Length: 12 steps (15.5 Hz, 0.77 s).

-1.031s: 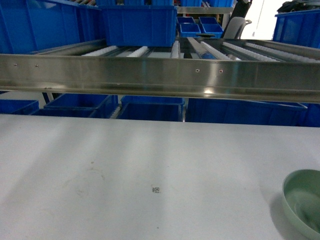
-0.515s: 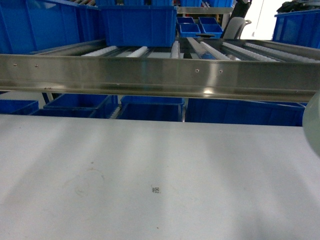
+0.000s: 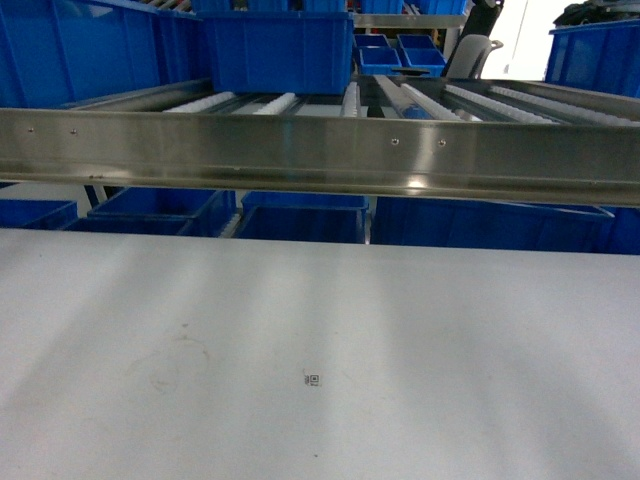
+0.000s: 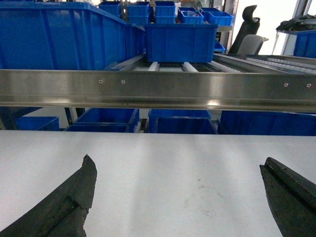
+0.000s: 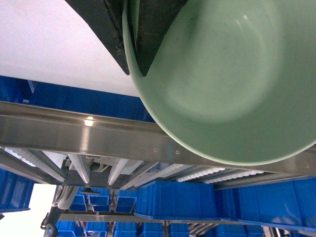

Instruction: Place green bowl on second shelf with right arm

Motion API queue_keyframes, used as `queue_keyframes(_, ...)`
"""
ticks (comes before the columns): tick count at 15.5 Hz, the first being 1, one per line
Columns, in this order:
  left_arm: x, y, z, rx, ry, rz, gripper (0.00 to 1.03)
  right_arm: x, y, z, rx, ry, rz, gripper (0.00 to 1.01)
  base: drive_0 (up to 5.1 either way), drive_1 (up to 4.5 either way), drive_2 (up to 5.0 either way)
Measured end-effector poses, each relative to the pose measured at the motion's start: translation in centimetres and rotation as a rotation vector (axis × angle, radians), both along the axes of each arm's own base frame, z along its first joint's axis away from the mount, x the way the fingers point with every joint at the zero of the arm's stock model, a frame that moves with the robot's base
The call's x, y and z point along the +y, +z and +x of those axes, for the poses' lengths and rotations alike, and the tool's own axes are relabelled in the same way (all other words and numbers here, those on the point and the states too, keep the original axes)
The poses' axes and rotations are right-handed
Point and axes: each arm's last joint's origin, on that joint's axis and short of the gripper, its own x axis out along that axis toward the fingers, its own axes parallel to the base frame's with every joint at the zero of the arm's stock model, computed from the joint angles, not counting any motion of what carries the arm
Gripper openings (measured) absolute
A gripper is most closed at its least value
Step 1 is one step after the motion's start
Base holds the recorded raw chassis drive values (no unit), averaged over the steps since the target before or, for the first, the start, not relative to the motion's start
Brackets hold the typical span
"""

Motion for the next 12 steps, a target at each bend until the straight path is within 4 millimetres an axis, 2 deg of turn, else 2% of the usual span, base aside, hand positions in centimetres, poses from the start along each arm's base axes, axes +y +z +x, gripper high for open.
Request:
queue_keyframes(4, 0.0, 0.0, 0.0, 0.0, 0.0, 0.0, 0.98, 0.4, -1.3, -2.0, 0.011, -0.018, 0.023, 0.02, 0.0, 0.0, 0.0)
queue_keyframes(12, 0.0, 0.0, 0.0, 0.0, 0.0, 0.0, 0.98, 0.4, -1.3, -2.0, -0.001, -0.031, 0.023, 0.02, 0.0, 0.0, 0.0)
